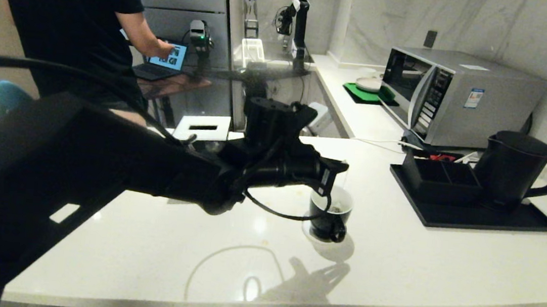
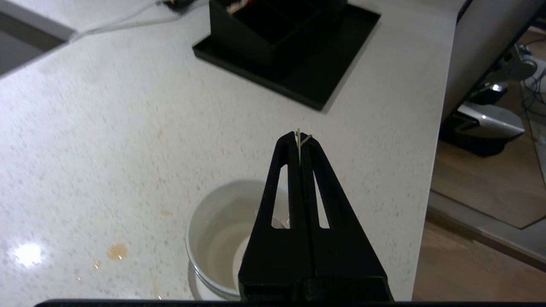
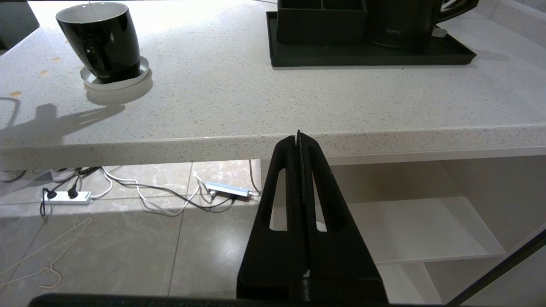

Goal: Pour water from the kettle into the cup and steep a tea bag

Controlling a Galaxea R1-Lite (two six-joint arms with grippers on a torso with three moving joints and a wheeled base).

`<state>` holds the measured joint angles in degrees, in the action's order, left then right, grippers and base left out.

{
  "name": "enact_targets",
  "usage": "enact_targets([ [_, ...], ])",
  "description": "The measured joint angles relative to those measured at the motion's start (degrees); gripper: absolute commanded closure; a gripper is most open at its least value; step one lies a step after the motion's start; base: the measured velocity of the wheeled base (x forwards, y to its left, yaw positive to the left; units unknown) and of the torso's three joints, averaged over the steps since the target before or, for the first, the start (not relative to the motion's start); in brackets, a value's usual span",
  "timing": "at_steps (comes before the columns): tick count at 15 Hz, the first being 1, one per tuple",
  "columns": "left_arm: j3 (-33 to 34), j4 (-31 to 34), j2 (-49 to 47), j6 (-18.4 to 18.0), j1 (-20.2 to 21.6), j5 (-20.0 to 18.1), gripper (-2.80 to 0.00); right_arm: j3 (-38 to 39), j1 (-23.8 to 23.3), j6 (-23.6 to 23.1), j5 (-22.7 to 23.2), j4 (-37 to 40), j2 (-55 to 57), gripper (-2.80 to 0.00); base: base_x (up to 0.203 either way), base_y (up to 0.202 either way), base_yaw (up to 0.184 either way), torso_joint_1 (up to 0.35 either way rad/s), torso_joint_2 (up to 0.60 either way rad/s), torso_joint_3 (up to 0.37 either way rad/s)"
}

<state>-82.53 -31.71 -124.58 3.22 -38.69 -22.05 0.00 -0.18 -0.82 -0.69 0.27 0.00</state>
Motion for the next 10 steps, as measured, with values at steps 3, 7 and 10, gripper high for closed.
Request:
enact_targets([
  [3,-3.0,0.8,1.2,0.0,0.0,0.2,0.0,0.0,0.0,0.0,0.0,0.0,0.0,0.0,0.0,0.0,0.0,0.0,0.0,0.0],
  [7,-7.3,5.0,1.9,0.0,0.0,0.2,0.0,0.0,0.0,0.0,0.0,0.0,0.0,0.0,0.0,0.0,0.0,0.0,0.0,0.0],
  [10,-7.9,5.4,2.1,-0.1,0.0,0.2,0.0,0.0,0.0,0.0,0.0,0.0,0.0,0.0,0.0,0.0,0.0,0.0,0.0,0.0],
])
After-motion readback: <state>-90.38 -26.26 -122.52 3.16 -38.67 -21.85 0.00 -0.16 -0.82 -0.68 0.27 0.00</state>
